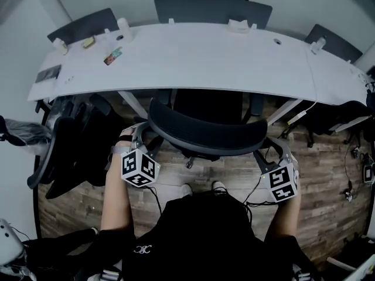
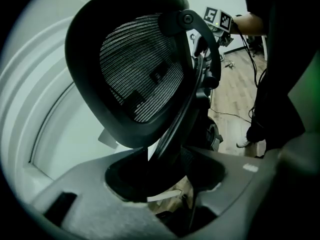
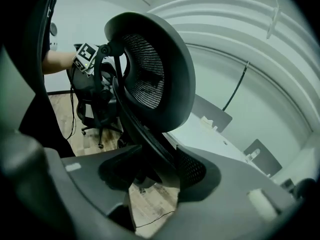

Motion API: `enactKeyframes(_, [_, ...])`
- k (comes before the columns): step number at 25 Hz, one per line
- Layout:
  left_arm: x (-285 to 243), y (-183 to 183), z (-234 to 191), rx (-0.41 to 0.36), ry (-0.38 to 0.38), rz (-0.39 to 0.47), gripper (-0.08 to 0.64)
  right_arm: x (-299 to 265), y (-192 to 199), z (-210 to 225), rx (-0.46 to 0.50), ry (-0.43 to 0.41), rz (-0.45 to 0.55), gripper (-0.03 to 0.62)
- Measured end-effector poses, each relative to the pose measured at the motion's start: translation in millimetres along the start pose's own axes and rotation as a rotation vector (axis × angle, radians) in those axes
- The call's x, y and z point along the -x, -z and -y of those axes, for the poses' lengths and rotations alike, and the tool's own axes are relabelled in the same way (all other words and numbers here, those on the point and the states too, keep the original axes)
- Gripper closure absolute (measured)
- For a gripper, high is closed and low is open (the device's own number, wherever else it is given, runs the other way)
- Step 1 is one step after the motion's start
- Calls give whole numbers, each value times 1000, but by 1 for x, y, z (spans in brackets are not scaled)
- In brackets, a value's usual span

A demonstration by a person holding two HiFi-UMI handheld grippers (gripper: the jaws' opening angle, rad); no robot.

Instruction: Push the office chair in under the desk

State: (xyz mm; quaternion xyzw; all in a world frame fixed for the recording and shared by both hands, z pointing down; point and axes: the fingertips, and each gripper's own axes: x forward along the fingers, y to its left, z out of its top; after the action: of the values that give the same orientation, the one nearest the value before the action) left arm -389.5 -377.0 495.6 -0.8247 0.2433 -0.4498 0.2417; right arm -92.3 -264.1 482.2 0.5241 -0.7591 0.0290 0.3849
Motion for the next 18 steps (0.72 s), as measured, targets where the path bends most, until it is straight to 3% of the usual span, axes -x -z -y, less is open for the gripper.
enactKeyframes(7, [-4,-2,-3,22,34,-12,353,-3,-2,5,-2,4,11,367])
enactKeyframes(18, [-29,-20,-13,49,8,-52,347,-18,2,41,-6,19,18,364])
